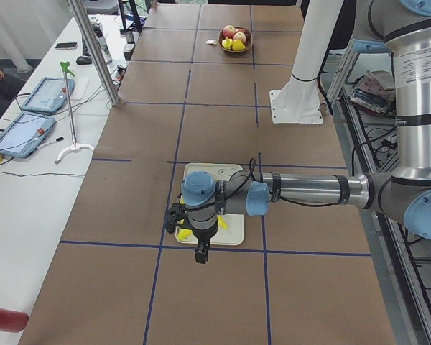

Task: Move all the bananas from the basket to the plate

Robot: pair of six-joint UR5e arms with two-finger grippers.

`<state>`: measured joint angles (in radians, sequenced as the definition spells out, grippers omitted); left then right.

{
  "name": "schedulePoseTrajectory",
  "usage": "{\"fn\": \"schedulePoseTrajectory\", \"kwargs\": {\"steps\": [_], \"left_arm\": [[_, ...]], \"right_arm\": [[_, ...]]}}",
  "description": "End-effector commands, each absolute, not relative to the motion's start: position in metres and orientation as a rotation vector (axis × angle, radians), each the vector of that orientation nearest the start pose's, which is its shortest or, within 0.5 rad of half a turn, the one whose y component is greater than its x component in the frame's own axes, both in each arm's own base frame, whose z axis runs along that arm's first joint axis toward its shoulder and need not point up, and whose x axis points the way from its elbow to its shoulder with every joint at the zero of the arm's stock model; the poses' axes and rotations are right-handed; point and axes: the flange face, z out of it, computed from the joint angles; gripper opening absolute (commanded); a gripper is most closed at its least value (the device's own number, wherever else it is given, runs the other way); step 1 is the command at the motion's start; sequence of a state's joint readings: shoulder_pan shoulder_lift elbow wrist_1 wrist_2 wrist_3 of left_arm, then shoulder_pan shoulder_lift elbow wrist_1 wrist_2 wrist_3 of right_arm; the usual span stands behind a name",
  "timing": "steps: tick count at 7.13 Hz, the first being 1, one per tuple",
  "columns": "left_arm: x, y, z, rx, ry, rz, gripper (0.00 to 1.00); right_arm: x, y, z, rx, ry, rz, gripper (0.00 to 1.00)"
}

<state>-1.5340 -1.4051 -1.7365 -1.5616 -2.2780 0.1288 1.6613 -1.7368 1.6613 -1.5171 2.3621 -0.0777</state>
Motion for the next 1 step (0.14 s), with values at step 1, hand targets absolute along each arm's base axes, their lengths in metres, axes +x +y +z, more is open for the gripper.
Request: {"fn": "schedulePoseTrajectory", "kwargs": {"steps": [1], "left_arm": [[-0.053, -0.4234, 0.6583, 0.024, 0.708, 0.155, 1.0]], "right_arm": [[0.1002, -0.4118, 0.6834, 0.046, -0.789, 0.02, 0.99]]}}
